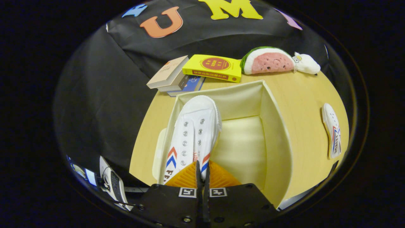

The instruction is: Open the storage box then place both shoes into the box .Put the left shoe in first, then the right shoe, with the right side of both shoes facing outward in a uniform manner.

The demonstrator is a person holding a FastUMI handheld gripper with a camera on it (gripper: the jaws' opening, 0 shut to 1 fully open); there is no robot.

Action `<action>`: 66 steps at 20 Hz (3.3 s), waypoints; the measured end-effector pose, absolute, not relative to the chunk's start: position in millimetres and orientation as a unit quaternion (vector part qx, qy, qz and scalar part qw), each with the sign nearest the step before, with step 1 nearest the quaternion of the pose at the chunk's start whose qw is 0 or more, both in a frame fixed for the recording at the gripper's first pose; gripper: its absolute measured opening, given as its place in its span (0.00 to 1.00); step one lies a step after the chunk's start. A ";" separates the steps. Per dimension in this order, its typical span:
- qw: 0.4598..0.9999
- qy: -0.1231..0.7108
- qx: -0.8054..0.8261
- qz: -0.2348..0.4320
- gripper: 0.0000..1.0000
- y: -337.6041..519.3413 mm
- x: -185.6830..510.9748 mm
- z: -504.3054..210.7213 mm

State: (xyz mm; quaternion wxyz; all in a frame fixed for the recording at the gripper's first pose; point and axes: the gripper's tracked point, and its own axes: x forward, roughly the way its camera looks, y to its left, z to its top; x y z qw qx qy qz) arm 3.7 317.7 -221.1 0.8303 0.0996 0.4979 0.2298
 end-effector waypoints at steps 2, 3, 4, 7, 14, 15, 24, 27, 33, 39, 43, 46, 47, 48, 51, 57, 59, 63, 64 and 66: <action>0.831 0.497 0.098 0.230 0.14 317.7 7.1 -225.3; 0.828 0.498 0.107 0.235 0.36 319.3 6.0 -220.6; 0.831 0.491 0.113 0.237 0.57 318.1 9.8 -217.5; 0.842 0.465 0.121 0.245 0.87 307.5 16.0 -198.8; 0.899 0.355 0.076 0.247 0.93 233.7 26.9 -141.5; 0.906 0.339 0.071 0.244 0.95 219.1 27.7 -133.8; 0.941 0.283 0.101 0.156 0.96 21.7 58.4 -128.2; 0.949 0.286 0.072 0.116 0.96 -51.3 71.6 -153.1; 0.929 0.355 0.074 0.078 0.96 -133.1 75.6 -236.7; 0.903 0.417 0.048 0.091 0.96 -154.5 95.6 -315.9; 0.883 0.456 0.046 0.102 0.96 -148.8 114.4 -349.8; 0.873 0.475 0.043 0.104 0.96 -146.2 127.4 -363.0; 0.868 0.482 0.046 0.106 0.96 -144.6 130.0 -366.3; 0.862 0.491 0.054 0.117 0.95 -140.7 128.4 -366.9; 0.853 0.501 0.057 0.136 0.69 -134.8 129.6 -367.0; 0.823 0.534 0.149 0.124 0.13 -128.3 130.0 -361.4; 0.819 0.536 0.166 0.117 0.00 -129.2 125.8 -356.6; 0.824 0.533 0.162 0.104 0.00 -123.3 116.6 -343.2; 0.824 0.532 0.164 0.105 0.00 -120.7 112.8 -337.5; 0.830 0.525 0.155 0.110 0.00 -117.1 96.8 -321.4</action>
